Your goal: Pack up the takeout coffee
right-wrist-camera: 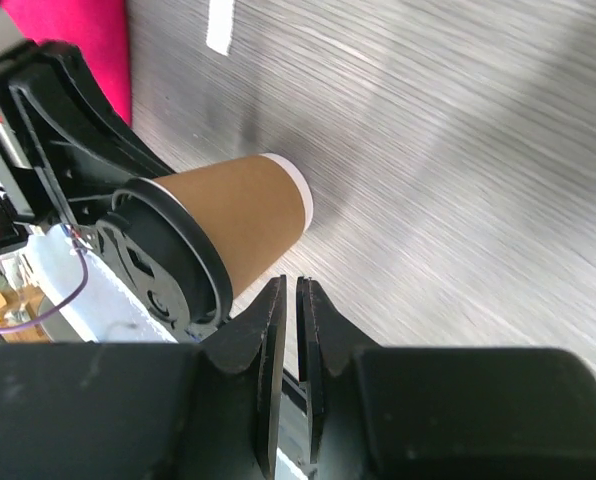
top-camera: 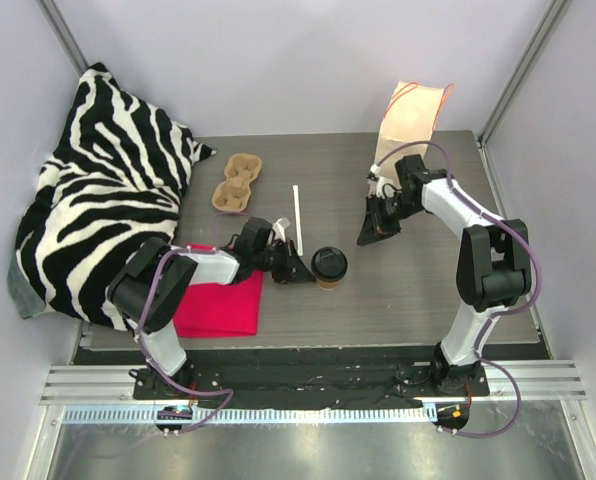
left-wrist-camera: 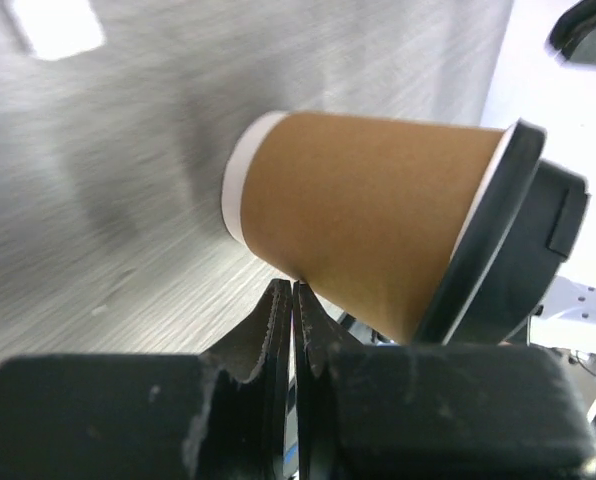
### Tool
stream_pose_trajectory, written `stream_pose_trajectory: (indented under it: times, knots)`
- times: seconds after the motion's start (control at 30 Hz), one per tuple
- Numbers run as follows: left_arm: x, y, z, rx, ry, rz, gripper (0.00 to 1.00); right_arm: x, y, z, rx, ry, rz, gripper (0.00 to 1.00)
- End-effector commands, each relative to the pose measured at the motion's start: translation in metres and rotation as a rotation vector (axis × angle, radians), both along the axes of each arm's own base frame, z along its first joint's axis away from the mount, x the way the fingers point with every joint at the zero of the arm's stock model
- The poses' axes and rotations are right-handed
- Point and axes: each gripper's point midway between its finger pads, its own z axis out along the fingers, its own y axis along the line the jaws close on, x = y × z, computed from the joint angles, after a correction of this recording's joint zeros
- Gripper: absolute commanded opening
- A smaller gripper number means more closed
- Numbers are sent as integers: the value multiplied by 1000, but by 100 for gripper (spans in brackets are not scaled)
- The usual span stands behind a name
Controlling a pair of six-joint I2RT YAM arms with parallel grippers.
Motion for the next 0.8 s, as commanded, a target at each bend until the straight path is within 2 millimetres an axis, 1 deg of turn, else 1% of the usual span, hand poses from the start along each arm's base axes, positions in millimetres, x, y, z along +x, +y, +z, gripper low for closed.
stream_pose_trajectory:
  times: [0.0,0.07,0.13,0.17,0.23,0.27,0.3,0.33,0.37,0.4,0.43,0.47,0.5,0.57,0.6,0.63,0.67,0.7,0.73,0.77]
  knots:
    - [2,-34,20,-96,-59,-21,7,-5,-23,21,-22,-41,6,18]
    - [-1,-42,21,-110,-56,-36,7,-6,-25,27,-11,-49,13,19]
    - [-2,-44,26,-117,-59,-49,8,-7,-21,34,17,-56,28,19]
    - [0,-35,29,-102,-50,-39,9,-8,-18,42,48,-56,41,19]
    - [-5,-18,27,-70,-56,-54,10,-12,-13,55,90,-68,54,19]
    - [-8,1,22,-37,-16,-32,13,-16,-7,66,142,-72,72,20]
    - [-8,11,35,-40,-71,-47,15,-19,-4,72,165,-75,77,20]
    - [-10,20,43,-42,-86,-58,16,-23,-1,83,201,-86,84,20]
    - [-9,36,45,-22,-76,-44,21,-28,2,87,236,-76,87,21]
    - [-8,41,69,-52,-147,-55,23,-34,9,97,298,-62,93,20]
    - [-9,43,82,-67,-205,-86,25,-39,12,104,329,-62,92,20]
    - [-15,42,98,-112,-222,-128,28,-42,15,101,354,-56,92,20]
    - [-13,37,122,-157,-274,-158,28,-46,20,105,388,-23,75,21]
    - [-10,27,152,-230,-312,-164,29,-53,29,102,415,-26,86,20]
    - [-5,20,168,-262,-327,-162,27,-57,33,101,426,-14,90,20]
    - [0,9,172,-297,-295,-157,25,-61,38,101,437,5,92,20]
    - [2,3,177,-318,-277,-157,21,-63,40,97,441,5,96,19]
    - [8,-5,188,-342,-282,-154,19,-65,41,96,440,10,98,18]
    - [13,-15,182,-349,-229,-141,16,-67,44,94,430,17,98,16]
    - [19,-21,189,-360,-235,-133,12,-68,44,92,430,15,99,15]
